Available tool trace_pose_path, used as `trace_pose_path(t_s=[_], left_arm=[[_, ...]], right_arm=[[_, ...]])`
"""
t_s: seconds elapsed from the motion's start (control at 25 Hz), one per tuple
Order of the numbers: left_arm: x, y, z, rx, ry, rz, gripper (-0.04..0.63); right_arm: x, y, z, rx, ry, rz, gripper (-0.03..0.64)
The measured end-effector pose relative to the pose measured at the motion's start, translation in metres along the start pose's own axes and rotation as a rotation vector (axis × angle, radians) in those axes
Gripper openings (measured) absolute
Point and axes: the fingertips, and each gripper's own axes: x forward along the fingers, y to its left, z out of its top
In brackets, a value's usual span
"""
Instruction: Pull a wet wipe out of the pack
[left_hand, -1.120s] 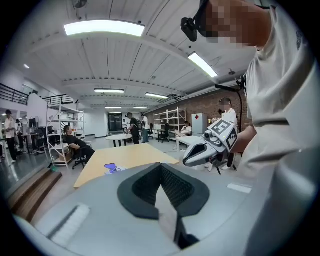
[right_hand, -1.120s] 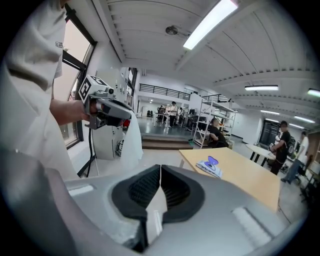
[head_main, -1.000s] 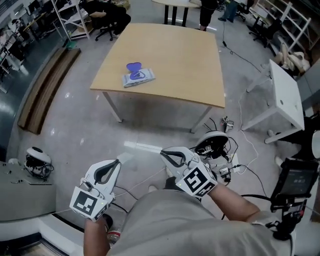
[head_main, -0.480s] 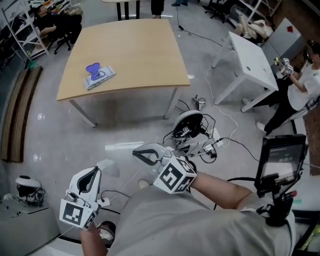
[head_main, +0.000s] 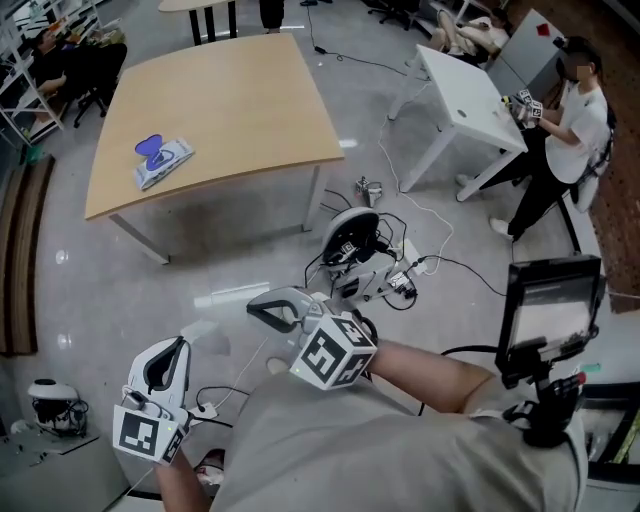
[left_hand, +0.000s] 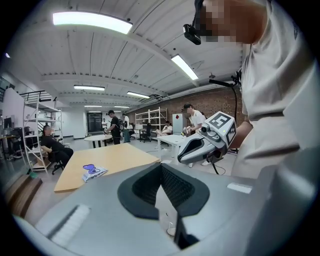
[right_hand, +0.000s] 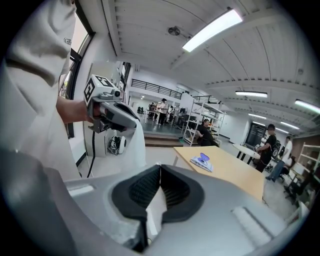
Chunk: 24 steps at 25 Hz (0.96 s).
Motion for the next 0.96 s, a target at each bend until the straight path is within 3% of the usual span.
trace_pose_path(t_s=[0.24, 0.48, 0.6, 0.96], left_arm=[[-0.003, -0.031, 0.000, 0.024, 0.004, -0.017, 0.006], [-0.006, -0.031, -0.005, 0.034, 0.014, -0.025, 0.006], [0.013, -0.016, 0.006, -0.002, -0.046, -0.025, 0.006], [0.085, 0.070, 0.028, -0.075, -0.074, -0.003, 0.006]], right_arm=[[-0.021, 0.017, -0.009, -0.009, -0.017, -0.014, 0.003], [-0.022, 0.022, -0.014, -0.010, -0.029, -0.016, 0.003], [-0.018, 0.006, -0.022, 0.007, -0.009, -0.016, 0.003], [0.043, -0.091, -0.013, -0.011, -0.049, 0.034, 0.003]])
